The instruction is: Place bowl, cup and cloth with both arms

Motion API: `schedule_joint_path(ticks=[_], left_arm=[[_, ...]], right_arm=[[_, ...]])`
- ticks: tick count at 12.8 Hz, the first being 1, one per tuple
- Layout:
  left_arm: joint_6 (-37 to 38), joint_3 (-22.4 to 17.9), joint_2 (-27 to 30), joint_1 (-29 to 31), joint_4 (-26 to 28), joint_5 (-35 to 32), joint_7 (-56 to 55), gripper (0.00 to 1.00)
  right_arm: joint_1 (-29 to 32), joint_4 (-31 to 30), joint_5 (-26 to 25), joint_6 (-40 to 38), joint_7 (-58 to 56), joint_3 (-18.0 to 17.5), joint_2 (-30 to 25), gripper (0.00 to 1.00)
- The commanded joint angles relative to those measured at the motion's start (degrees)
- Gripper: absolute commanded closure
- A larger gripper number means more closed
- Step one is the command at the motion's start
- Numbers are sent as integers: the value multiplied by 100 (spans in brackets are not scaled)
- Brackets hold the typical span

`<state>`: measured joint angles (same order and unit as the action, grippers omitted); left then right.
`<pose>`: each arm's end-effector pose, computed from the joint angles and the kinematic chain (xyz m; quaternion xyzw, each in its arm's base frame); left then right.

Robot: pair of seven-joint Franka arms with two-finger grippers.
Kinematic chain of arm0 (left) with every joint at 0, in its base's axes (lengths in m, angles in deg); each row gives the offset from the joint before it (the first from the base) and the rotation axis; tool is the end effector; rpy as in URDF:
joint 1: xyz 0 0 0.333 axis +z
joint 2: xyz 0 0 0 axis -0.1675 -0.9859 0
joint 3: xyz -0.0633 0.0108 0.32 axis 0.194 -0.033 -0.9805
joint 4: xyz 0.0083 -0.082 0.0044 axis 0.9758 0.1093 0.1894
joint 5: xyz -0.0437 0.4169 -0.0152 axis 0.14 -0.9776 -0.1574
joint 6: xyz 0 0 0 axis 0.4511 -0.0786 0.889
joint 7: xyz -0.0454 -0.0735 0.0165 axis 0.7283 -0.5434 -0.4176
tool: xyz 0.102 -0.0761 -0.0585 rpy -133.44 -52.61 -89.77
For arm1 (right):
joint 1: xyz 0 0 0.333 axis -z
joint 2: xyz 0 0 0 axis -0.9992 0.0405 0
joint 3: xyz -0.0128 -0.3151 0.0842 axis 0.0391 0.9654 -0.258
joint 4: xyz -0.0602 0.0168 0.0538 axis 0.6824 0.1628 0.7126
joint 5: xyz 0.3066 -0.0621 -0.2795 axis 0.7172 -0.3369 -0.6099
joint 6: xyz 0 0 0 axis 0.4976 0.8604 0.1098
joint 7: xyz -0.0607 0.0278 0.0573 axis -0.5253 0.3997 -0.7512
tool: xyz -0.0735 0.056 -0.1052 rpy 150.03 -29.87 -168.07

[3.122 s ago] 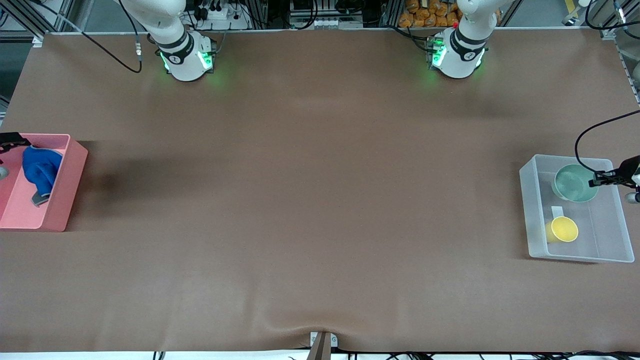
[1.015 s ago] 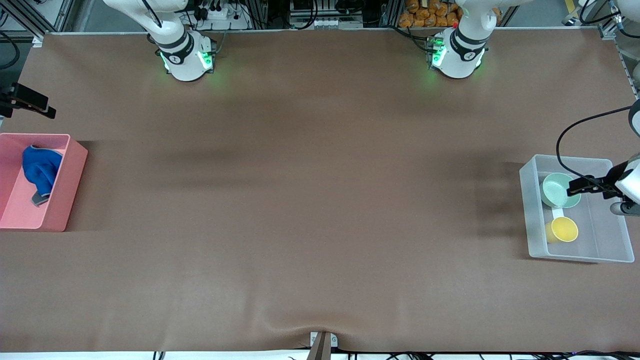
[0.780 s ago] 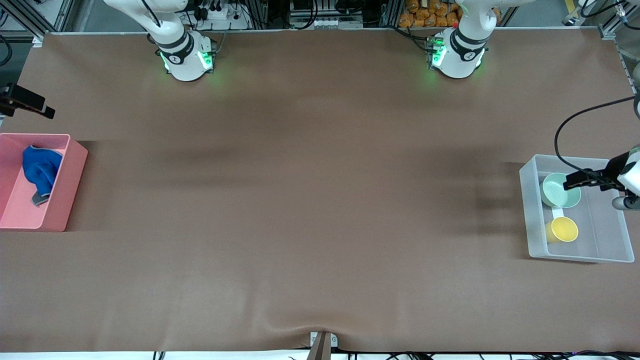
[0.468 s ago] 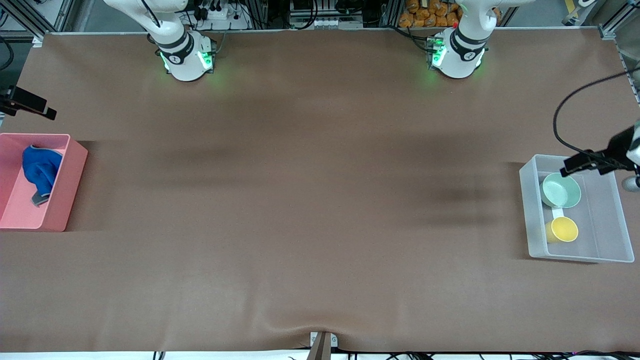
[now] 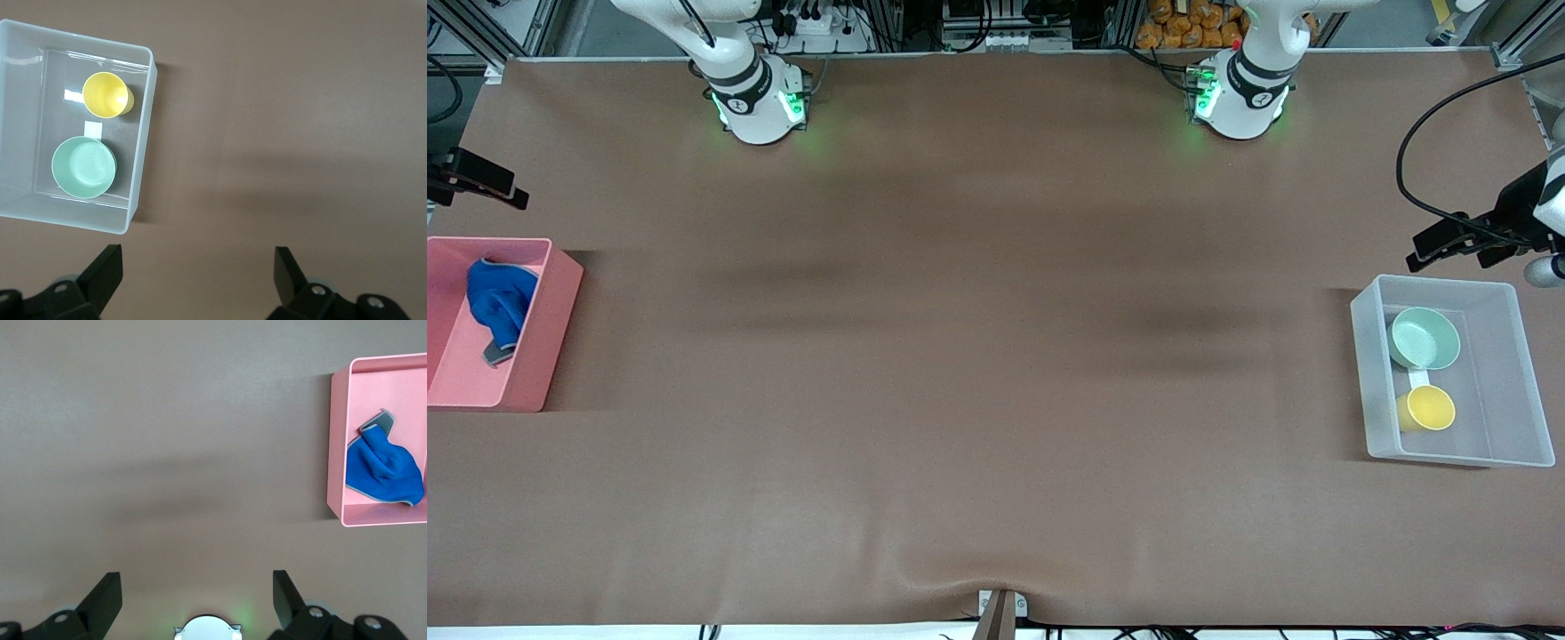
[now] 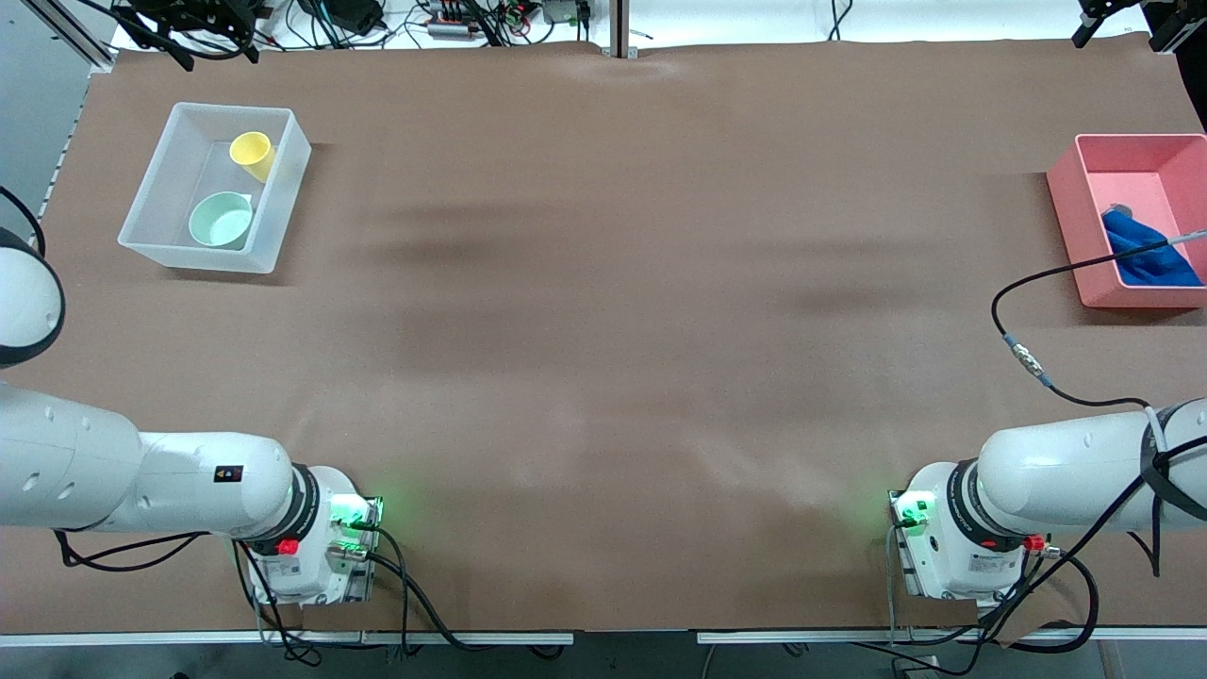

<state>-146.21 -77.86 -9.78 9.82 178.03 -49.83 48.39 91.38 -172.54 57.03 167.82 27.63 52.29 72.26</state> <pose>0.5840 0.0319 0.5430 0.9985 0.0435 0.0160 0.0288 0.5391 -0.0787 0.6117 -0.9973 0.0394 0.0589 0.0166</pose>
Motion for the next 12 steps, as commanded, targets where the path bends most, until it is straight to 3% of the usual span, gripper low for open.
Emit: schedule_joint_path(ticks=[1, 3, 12], left_arm=[[44, -19, -367, 35, -500, -120, 56, 0], [122, -27, -438, 35, -668, -128, 48, 0], [220, -19, -421, -8, -695, -137, 21, 0]], right_arm=[[-10, 302, -103, -19, -119, -2, 93, 0], [-10, 533, -103, -54, -714, 7, 226, 0], [-343, 392, -208, -142, -242, -2, 191, 0]])
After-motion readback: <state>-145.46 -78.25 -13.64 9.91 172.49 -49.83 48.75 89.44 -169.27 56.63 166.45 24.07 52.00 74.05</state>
